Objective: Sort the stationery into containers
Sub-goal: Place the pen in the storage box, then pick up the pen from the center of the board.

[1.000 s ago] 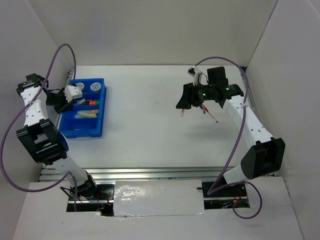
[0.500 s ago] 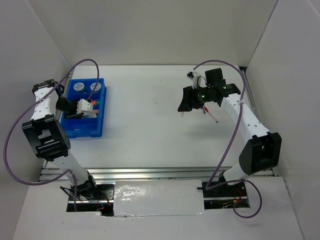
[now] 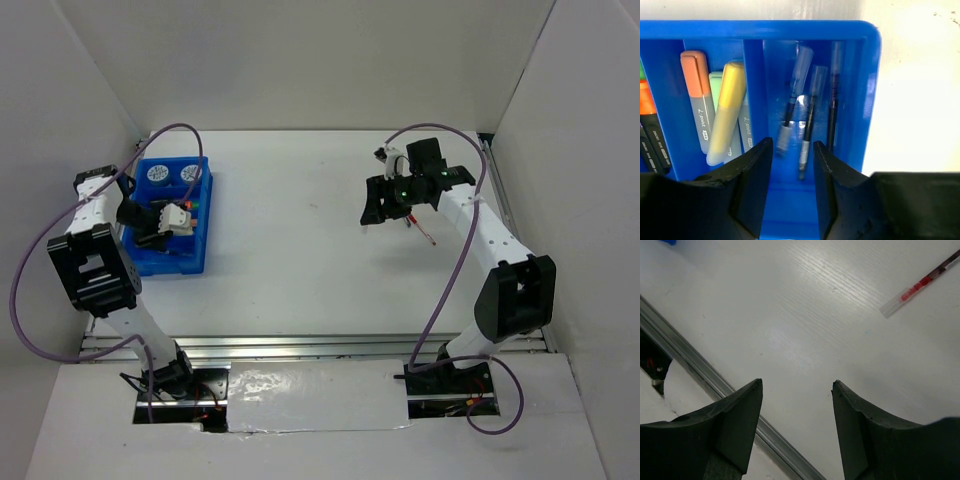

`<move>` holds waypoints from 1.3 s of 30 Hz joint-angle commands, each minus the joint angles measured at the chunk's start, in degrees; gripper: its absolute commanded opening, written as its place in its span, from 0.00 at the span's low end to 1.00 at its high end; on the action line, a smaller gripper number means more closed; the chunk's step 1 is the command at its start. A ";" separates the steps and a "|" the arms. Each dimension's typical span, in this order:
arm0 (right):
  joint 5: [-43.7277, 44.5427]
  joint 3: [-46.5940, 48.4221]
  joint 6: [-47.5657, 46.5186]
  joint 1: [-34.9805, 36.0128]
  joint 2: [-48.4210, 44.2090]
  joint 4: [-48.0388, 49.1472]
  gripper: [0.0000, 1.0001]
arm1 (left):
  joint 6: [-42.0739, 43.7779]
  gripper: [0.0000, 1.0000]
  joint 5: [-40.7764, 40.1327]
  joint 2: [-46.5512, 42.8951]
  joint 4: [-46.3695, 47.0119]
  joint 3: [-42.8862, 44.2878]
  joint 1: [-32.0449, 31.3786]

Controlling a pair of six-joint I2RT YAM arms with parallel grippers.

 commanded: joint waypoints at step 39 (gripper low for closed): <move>34.05 26.32 16.29 4.50 40.78 2.57 0.45 | -94.69 0.84 -0.62 -41.84 48.70 -11.42 -8.30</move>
